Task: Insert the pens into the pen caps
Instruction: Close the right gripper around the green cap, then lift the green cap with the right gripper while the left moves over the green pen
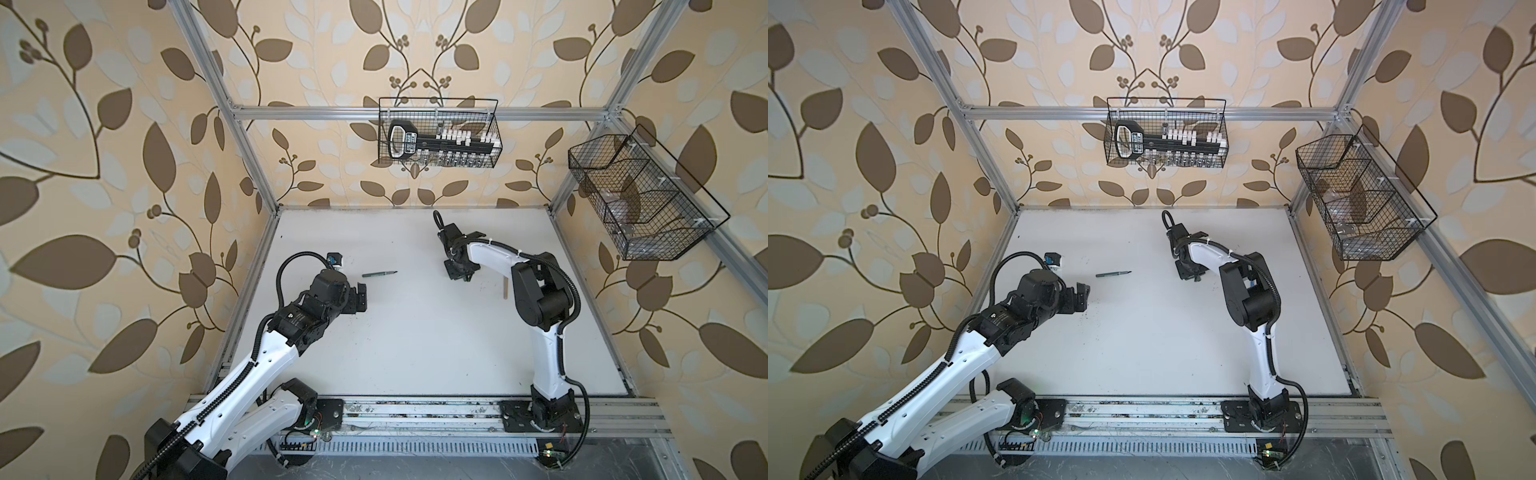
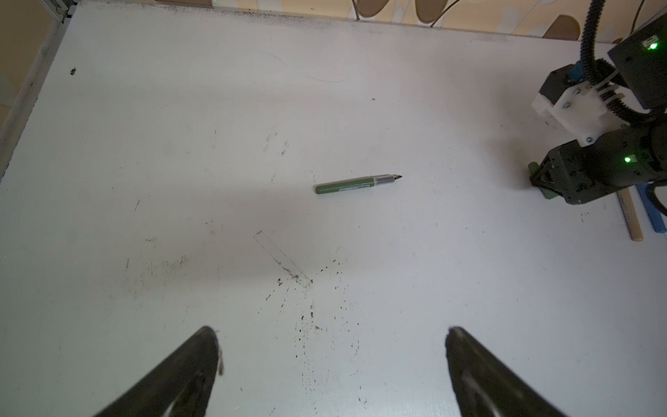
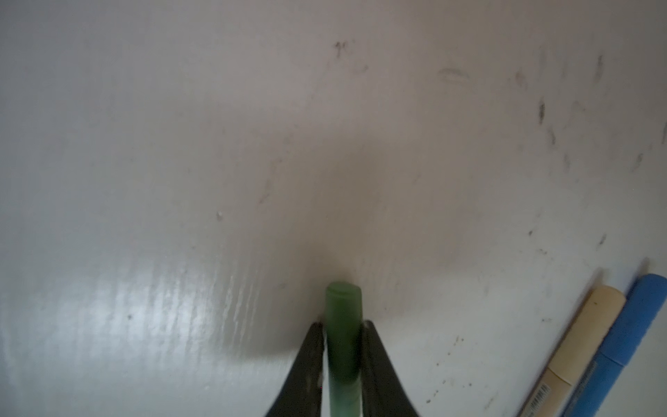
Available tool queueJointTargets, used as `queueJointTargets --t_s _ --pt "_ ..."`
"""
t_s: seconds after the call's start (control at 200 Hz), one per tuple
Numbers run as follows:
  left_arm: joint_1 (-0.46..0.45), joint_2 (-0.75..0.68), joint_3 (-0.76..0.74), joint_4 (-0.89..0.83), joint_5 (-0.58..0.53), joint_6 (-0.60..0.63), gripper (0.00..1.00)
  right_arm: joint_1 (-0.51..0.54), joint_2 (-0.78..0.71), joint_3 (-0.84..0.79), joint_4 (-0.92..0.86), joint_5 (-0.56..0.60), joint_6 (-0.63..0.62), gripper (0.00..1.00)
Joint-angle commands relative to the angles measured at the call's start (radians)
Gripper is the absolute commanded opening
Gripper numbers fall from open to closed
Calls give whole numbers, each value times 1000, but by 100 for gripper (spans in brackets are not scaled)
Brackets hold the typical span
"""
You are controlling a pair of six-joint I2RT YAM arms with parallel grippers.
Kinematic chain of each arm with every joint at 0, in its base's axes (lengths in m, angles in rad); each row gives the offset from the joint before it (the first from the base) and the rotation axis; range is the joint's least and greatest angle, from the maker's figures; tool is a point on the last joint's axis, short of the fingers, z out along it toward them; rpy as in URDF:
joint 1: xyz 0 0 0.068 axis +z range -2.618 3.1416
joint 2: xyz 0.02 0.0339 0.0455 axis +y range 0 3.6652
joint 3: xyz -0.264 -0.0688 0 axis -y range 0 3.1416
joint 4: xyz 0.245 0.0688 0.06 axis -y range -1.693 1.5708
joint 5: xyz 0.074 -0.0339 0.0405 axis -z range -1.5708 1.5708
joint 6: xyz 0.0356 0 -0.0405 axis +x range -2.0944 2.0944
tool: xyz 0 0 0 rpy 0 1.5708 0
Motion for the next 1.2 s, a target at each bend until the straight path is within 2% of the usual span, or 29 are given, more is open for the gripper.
queueJointTargets --t_s 0.0,0.24,0.43,0.565,0.72,0.88,1.195 --pt "-1 4 15 21 -31 16 99 7 26 26 -31 20 -14 18" --pt "-1 41 31 40 -33 30 99 8 -39 2 -32 0 -24 12" --pt "-1 106 60 79 -36 64 99 3 -167 -94 25 -145 -22 9" --pt "-1 226 152 50 -13 100 99 -18 -311 -231 107 -307 -8 8" --pt "4 393 243 94 35 198 99 -49 -512 -435 231 -479 39 7" --pt "34 622 427 37 44 257 99 -24 -645 -556 260 -519 69 7" --pt "133 856 562 23 288 390 99 16 -829 -761 383 -605 145 8"
